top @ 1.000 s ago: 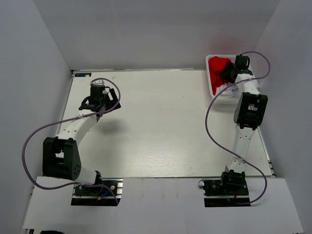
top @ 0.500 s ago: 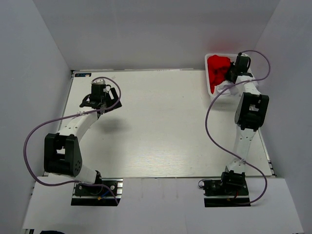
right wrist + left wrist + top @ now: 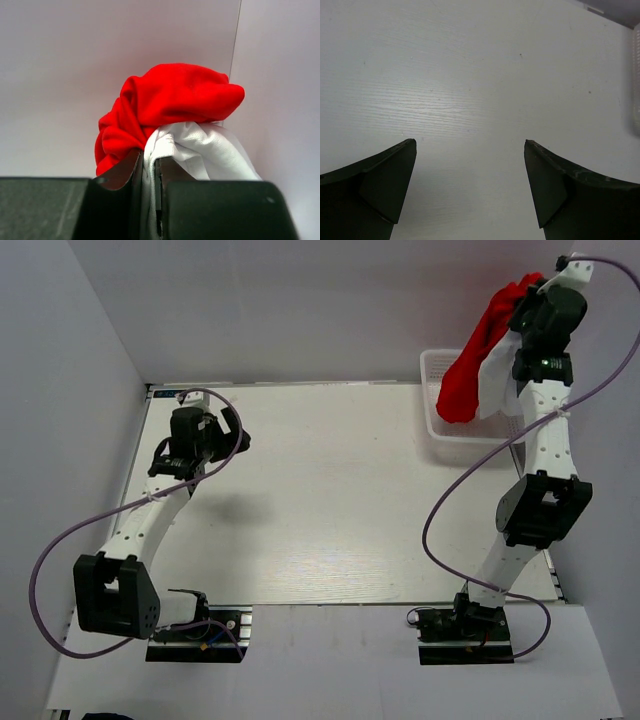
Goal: Fold and stack the t-shirts
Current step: Grab crumpled tshirt from bin with the right arm, then move the tshirt to the center of the board, then flatten out the tshirt
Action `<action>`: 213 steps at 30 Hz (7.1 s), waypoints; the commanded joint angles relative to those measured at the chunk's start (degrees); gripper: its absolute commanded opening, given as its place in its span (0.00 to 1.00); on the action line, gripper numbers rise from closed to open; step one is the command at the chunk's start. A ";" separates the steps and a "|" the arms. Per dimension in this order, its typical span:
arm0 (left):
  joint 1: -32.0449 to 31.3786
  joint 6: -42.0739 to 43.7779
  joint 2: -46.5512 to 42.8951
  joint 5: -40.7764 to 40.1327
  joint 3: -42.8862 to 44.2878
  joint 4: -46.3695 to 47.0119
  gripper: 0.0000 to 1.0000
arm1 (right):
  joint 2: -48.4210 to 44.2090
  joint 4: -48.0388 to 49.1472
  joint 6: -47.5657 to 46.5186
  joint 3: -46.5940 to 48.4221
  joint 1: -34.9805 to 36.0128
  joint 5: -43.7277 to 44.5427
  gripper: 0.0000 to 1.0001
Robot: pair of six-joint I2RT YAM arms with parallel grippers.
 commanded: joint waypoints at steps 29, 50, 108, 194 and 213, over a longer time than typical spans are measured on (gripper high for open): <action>-0.25 0.54 2.19 2.57 0.11 -0.16 0.99 | 5.83 2.39 1.31 -7.87 -0.43 2.30 0.27; -0.25 0.54 9.58 4.15 2.92 -1.74 0.99 | 17.70 -16.36 -8.10 -2.34 -1.13 9.95 0.90; -0.25 -20.30 -7.39 -12.30 -8.59 -15.81 0.99 | -9.97 -2.02 8.34 -41.33 22.68 -10.88 0.90; -20.91 4.23 -23.98 -22.74 41.69 -20.98 0.00 | -69.12 9.76 -14.60 -38.90 31.57 21.73 0.00; -16.62 -5.77 14.70 -41.72 41.77 -25.02 0.00 | -32.41 14.07 -9.28 -38.54 29.90 28.68 0.00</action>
